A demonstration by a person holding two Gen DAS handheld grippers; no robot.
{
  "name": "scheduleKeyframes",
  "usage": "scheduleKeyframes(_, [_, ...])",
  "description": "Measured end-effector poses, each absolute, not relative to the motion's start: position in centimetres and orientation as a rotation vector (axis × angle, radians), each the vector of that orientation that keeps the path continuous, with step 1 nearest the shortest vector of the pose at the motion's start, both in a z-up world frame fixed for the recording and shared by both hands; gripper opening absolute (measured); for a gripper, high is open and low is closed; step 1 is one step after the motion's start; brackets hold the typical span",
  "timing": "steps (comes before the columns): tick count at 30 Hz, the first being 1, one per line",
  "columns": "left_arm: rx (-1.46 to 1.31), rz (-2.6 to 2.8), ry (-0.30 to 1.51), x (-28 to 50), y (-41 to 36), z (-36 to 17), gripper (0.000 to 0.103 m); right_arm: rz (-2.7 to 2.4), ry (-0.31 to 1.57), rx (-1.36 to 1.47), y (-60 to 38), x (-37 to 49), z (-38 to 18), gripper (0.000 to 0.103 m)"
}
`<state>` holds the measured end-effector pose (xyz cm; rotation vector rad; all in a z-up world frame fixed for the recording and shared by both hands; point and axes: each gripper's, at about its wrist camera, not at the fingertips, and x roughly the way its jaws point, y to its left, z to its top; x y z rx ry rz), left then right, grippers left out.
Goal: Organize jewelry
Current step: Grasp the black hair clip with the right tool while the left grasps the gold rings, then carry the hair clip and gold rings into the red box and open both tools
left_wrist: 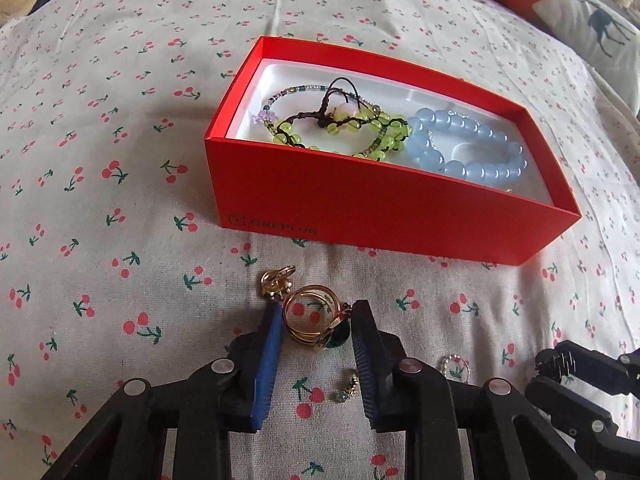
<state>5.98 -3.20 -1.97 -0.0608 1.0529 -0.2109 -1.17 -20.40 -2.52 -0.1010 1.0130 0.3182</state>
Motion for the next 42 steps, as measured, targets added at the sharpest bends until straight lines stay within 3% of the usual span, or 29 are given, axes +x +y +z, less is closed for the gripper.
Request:
scheduleKeyframes(24, [-0.169, -0.295, 0.980, 3.0, 1.1, 3.6, 0.028, 0.287, 0.950, 0.030, -20.7, 0.6, 2.1, 0.028])
scheduleKeyframes(42, [-0.268, -0.308, 0.933, 7.1, 0.2, 4.7, 0.028, 0.244, 0.923, 0.147, -19.9, 6.4, 3.1, 0.028])
